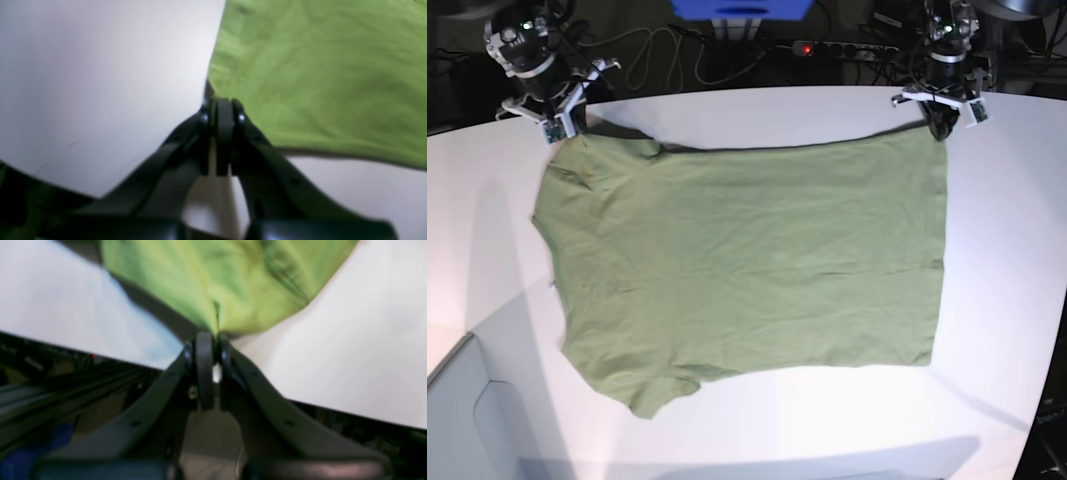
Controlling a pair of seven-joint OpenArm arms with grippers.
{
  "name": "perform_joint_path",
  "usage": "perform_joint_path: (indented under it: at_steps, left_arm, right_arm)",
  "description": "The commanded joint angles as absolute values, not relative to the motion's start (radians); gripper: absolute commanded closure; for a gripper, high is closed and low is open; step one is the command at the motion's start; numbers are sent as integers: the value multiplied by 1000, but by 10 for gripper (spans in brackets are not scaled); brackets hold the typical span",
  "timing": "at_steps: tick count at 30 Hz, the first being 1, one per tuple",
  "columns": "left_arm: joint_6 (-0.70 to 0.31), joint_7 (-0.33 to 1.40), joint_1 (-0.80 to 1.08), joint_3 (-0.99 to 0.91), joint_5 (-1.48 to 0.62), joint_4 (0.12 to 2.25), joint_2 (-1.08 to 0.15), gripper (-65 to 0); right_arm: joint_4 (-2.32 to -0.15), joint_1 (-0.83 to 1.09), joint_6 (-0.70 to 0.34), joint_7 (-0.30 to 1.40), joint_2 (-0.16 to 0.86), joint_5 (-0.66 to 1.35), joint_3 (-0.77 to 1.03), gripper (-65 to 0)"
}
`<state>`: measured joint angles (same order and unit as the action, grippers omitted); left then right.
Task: Fold the T-shirt properly
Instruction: 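Close both grippers on the shoulder corners of the shirt, then lift the shoulder edge with both grippers and pull it taut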
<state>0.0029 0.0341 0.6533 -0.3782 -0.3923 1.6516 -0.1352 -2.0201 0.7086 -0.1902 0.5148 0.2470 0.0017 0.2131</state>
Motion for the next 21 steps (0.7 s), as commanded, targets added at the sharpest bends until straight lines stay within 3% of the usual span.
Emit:
perform_joint_path:
  at_steps: [1, 14, 21]
  left_arm:
    - [2, 8, 670, -383, -397, 1682, -143, 0]
    - [4, 8, 766, -384, -395, 1785, -142, 0]
    - [7, 8, 769, -387, -394, 1794, -143, 0]
  right_arm:
    - [-2045, 728, -206, 498, 254, 4, 226, -2]
    - [-2084, 854, -206, 394, 252, 4, 242, -2]
    - [-2084, 828, -206, 384, 252, 4, 243, -2]
